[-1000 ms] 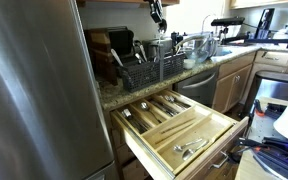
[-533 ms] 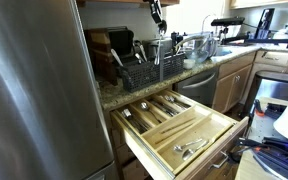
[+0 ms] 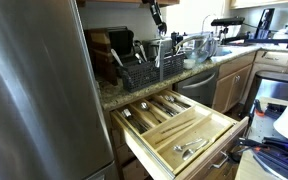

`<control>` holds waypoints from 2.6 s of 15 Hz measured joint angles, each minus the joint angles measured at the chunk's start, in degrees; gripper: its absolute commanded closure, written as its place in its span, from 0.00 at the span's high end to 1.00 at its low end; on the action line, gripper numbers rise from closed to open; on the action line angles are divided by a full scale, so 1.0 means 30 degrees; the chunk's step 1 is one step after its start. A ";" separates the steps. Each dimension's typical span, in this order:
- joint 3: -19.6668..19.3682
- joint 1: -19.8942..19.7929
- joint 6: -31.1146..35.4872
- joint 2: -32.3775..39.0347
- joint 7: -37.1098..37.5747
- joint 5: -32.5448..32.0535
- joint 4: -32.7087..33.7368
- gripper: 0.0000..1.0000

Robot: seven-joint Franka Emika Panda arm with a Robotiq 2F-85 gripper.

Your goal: Remove a spoon from the rack and put it in the second compartment from the left in the drawer

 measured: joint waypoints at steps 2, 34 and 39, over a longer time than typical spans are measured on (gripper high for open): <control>0.0000 -0.0005 -0.0010 0.0012 -0.0334 0.0188 -0.0009 0.06; 0.0002 -0.0019 -0.0064 0.0834 -0.3267 0.1699 -0.0001 0.06; 0.0004 -0.0019 -0.0064 0.0916 -0.4067 0.1746 0.0006 0.05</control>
